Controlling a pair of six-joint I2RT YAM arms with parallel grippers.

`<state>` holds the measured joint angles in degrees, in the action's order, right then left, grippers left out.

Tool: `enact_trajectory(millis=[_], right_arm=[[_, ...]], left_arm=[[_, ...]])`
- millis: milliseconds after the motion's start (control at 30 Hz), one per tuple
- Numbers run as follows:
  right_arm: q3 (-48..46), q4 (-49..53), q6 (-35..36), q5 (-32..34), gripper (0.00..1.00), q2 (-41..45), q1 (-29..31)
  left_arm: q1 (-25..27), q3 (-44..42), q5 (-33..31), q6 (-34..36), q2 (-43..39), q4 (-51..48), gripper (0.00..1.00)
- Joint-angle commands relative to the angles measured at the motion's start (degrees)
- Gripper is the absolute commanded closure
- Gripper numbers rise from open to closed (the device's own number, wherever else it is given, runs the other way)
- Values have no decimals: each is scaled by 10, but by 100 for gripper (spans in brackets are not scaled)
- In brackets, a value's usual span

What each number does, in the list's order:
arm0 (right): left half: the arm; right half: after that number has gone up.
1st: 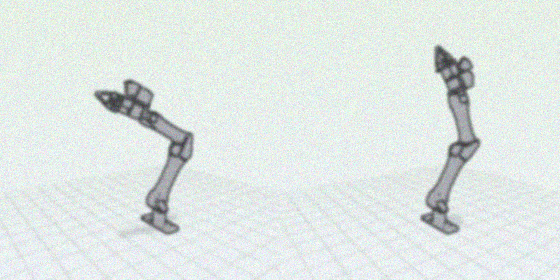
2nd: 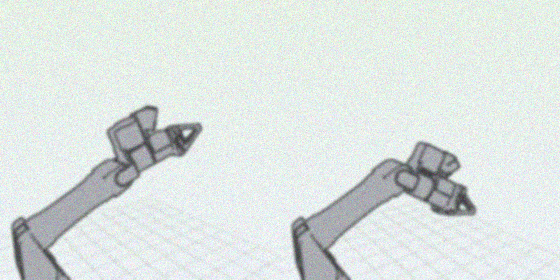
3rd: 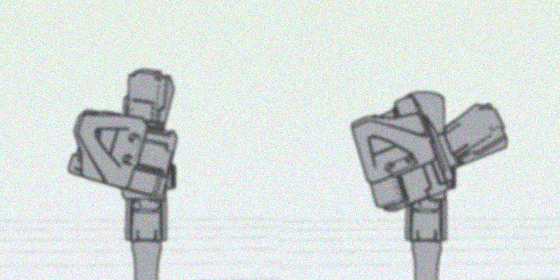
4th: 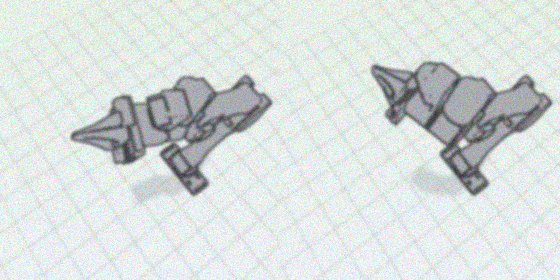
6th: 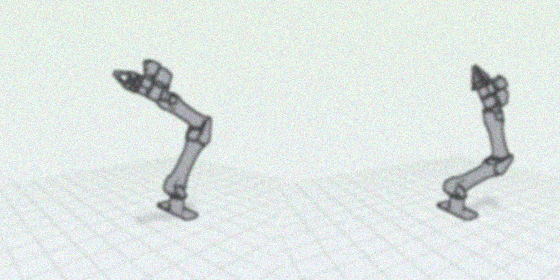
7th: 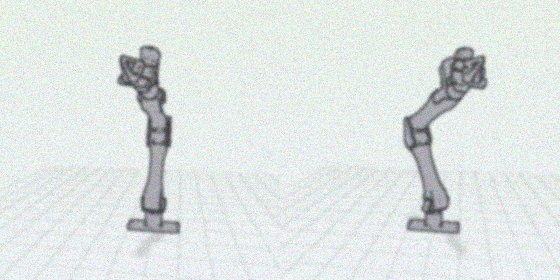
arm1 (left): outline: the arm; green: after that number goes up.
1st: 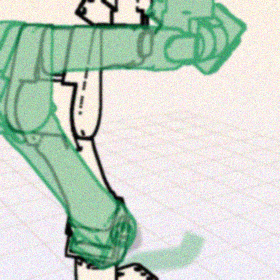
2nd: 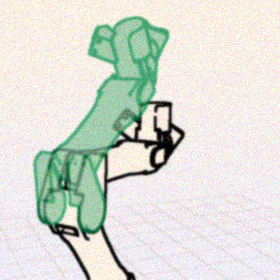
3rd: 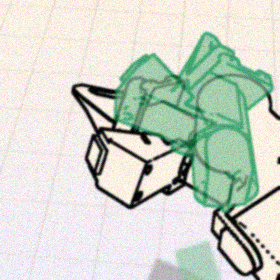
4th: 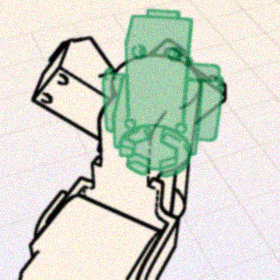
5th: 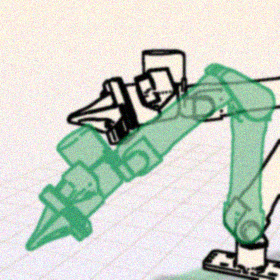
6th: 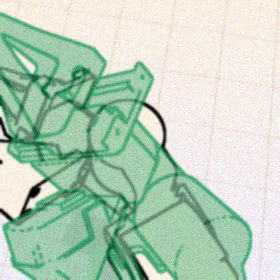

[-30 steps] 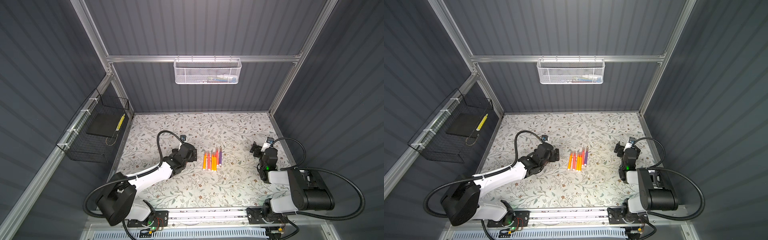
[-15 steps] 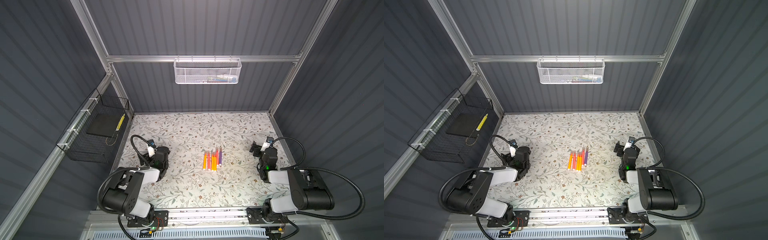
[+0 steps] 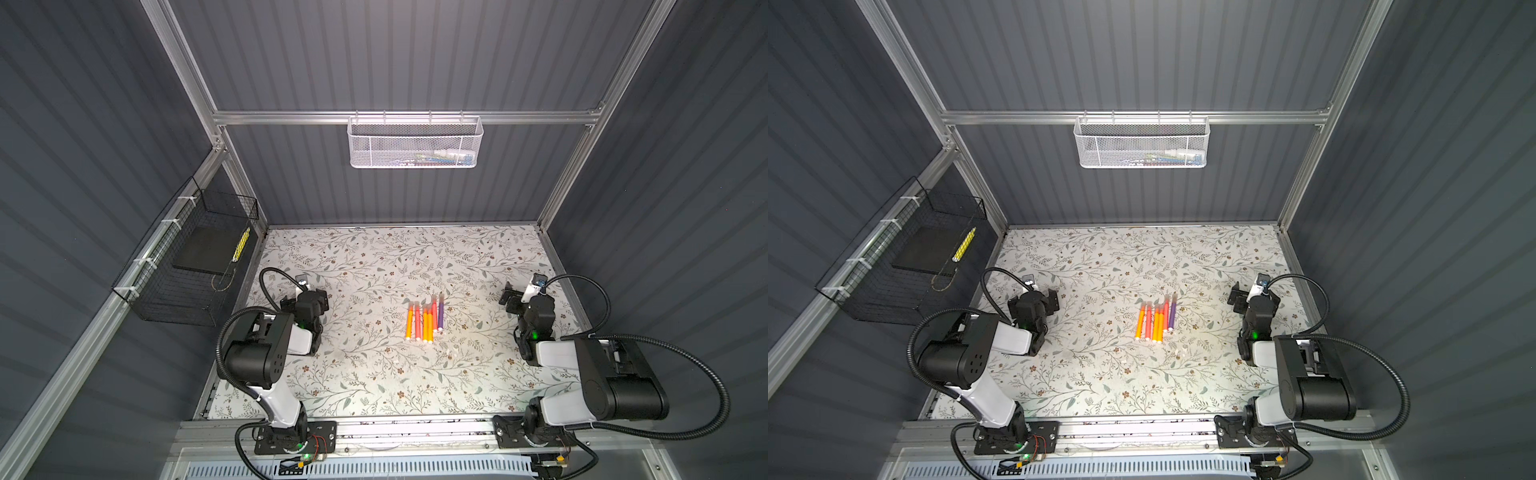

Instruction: Insert the pens into the pen caps

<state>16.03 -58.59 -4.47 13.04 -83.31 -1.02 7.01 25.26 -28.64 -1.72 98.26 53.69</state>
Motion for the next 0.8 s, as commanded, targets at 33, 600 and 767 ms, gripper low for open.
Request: enact_trajectory(millis=[33, 600, 767], right_arm=[[10, -5, 1, 0, 1, -4, 2], [14, -1, 2, 1, 1, -6, 3], [10, -5, 2, 1, 1, -3, 3]], left_arm=[[-3, 9, 30, -5, -1, -3, 0], [-3, 6, 29, -2, 1, 10, 1], [-3, 6, 29, -2, 1, 10, 1]])
